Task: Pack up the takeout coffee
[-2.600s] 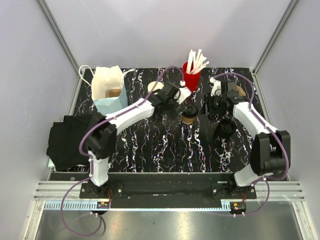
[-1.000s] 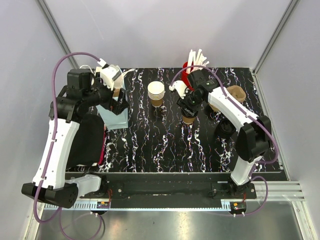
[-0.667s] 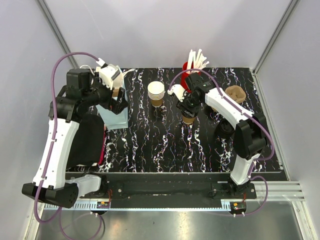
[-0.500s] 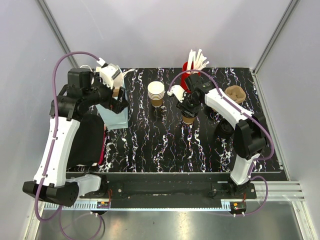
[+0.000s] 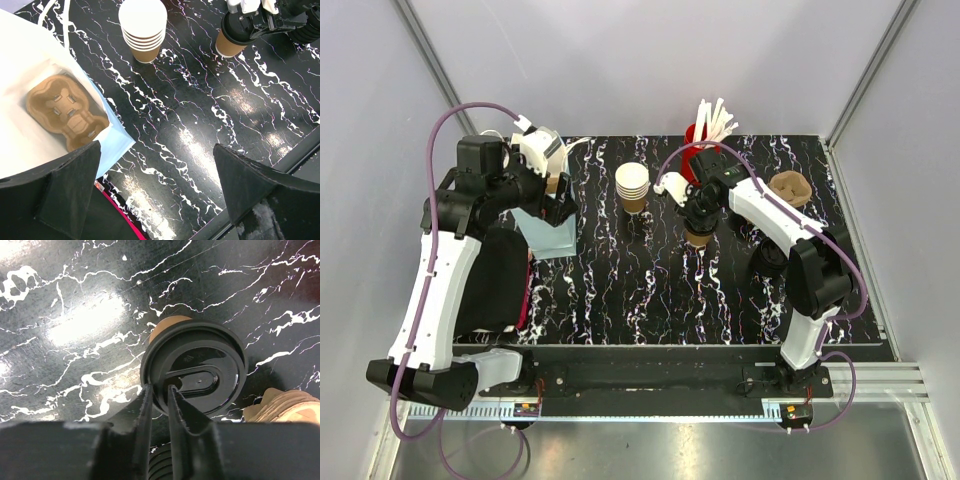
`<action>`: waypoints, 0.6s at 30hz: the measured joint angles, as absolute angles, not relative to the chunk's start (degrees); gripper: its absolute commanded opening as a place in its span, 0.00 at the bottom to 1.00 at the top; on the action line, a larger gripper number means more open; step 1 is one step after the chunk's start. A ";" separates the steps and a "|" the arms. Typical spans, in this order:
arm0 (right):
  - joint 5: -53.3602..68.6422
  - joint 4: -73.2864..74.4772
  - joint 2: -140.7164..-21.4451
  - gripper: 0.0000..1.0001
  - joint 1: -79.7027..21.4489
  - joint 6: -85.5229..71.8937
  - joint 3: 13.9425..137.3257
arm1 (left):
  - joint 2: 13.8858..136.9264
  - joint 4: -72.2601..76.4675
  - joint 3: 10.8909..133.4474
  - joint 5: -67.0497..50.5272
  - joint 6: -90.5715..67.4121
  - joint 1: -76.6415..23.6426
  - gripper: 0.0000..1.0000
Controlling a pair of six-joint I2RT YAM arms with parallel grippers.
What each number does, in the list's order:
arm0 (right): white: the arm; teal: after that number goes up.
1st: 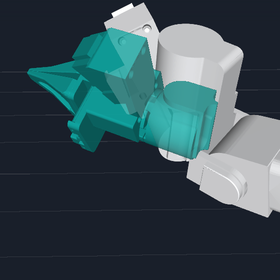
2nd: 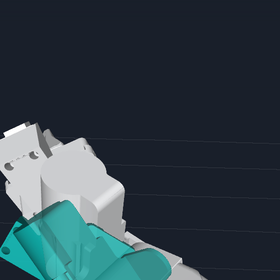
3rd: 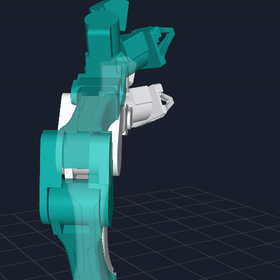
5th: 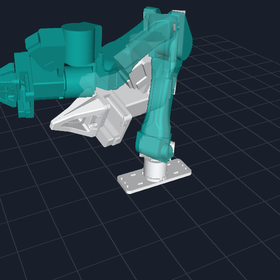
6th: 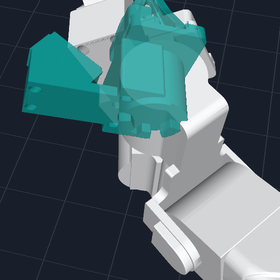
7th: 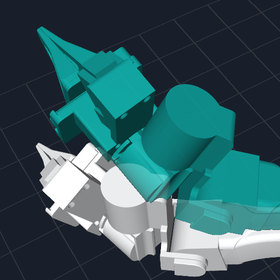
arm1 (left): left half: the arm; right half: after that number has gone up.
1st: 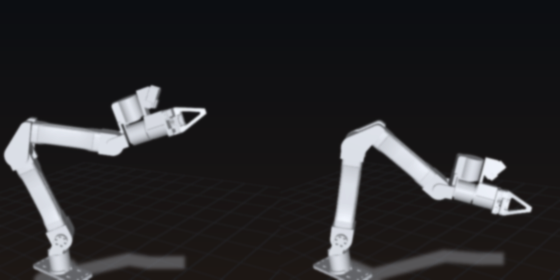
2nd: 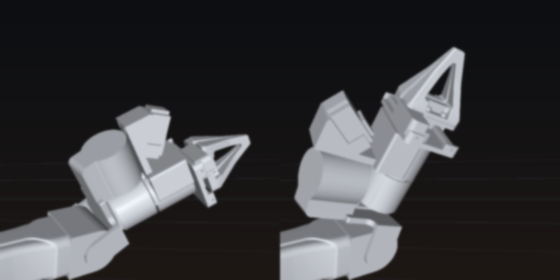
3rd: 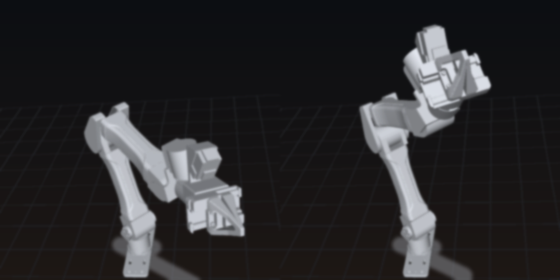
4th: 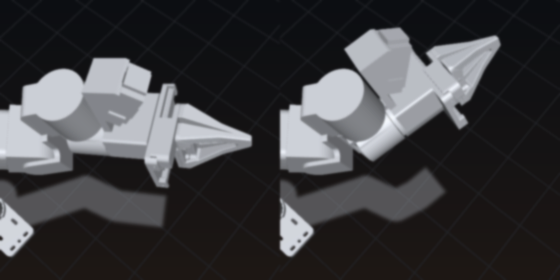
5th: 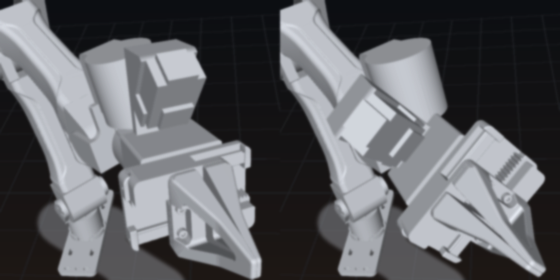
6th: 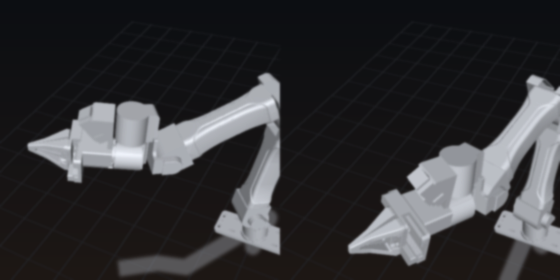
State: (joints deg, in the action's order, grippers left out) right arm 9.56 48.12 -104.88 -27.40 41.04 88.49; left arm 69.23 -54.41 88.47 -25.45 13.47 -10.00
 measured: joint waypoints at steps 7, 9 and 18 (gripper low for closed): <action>9.74 49.10 -104.88 0.02 -27.49 41.39 88.62 | 70.37 -54.46 89.21 -24.53 13.69 -10.00 0.99; 9.87 49.82 -104.88 0.02 -27.51 41.39 88.92 | 71.24 -54.41 89.86 -23.70 13.98 -10.00 0.99; 10.13 52.07 -104.92 0.00 -27.55 40.23 92.16 | 74.37 -54.17 91.05 -20.58 15.03 -10.00 0.99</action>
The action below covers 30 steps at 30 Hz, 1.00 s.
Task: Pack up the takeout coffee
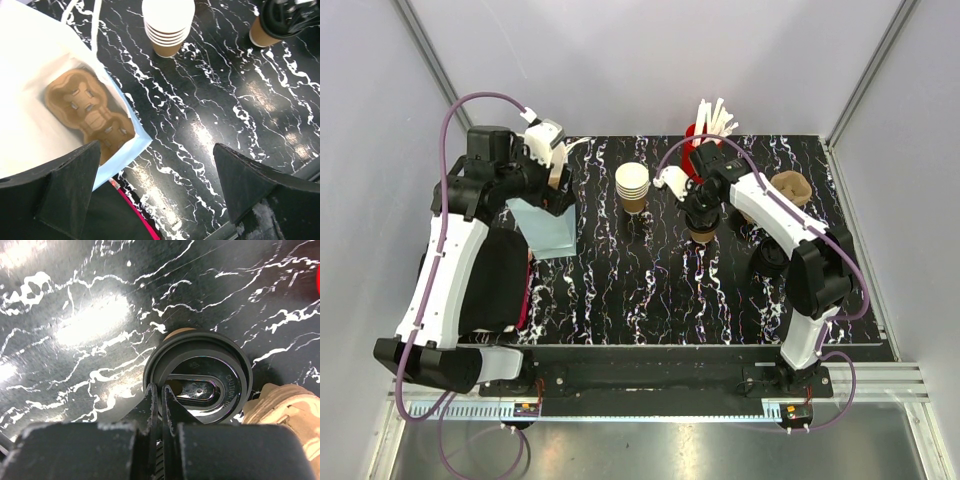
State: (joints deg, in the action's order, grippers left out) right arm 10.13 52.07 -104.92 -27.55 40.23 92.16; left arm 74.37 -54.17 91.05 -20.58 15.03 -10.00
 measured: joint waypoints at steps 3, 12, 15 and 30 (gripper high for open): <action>10.20 52.42 -104.90 0.00 -27.55 38.13 93.71 | 74.37 -52.82 91.05 -19.59 15.00 -9.96 0.99; 12.23 53.82 -98.37 0.00 -27.55 29.69 97.54 | 77.12 -47.55 91.18 -15.29 15.20 -9.96 0.99; 13.19 55.31 -93.97 0.00 -27.55 28.03 99.92 | 80.38 -46.48 91.18 -14.11 15.57 -9.96 0.99; 13.69 59.44 -85.08 0.00 -27.59 25.91 108.36 | 86.35 -45.25 91.18 -11.97 19.18 -11.00 0.29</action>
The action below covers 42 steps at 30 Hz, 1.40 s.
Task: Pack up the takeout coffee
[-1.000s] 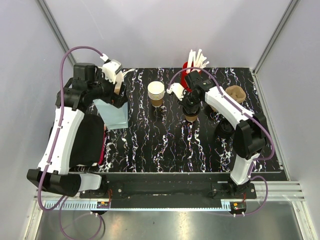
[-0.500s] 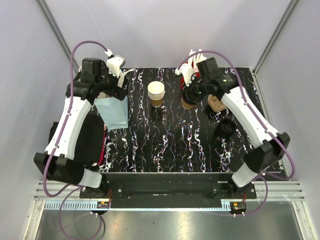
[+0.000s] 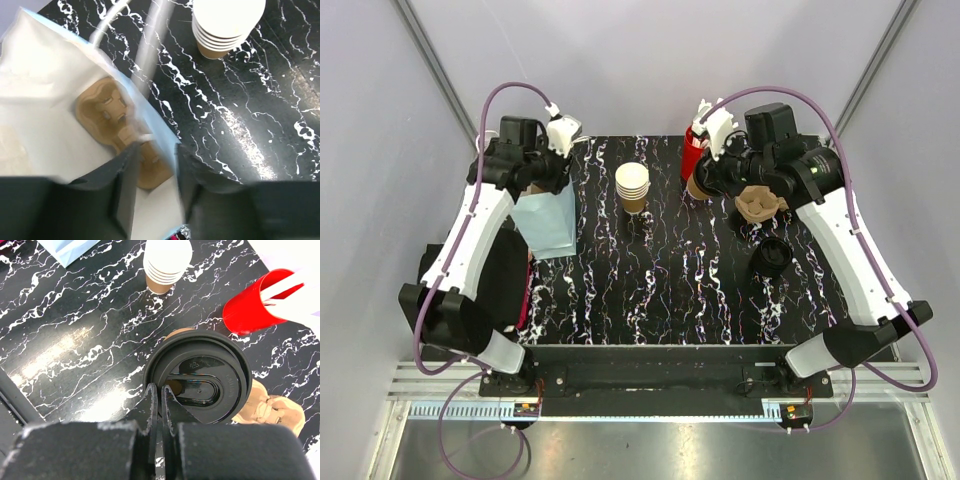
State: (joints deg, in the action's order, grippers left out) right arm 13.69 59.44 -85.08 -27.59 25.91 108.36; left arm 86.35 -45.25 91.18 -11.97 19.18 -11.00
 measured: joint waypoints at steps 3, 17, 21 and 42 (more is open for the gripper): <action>13.91 59.81 -85.01 0.00 -27.62 25.82 108.44 | 86.39 -45.30 91.13 -11.14 20.18 -12.29 0.16; 13.58 59.92 -84.90 0.00 -27.64 25.85 112.25 | 80.53 -48.31 87.57 -10.50 21.65 -15.31 0.00; 12.91 59.90 -84.88 0.00 -27.64 25.85 113.08 | 76.71 -50.54 86.30 -11.40 21.65 -15.86 0.00; 9.41 59.90 -84.14 0.00 -27.66 25.67 115.48 | 65.36 -55.75 79.44 -17.87 22.44 -26.48 0.00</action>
State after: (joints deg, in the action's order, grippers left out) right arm 9.41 59.90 -84.14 -27.66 25.67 115.48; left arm 65.36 -55.75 79.44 -17.87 22.44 -26.48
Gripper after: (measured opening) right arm 0.033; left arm 0.004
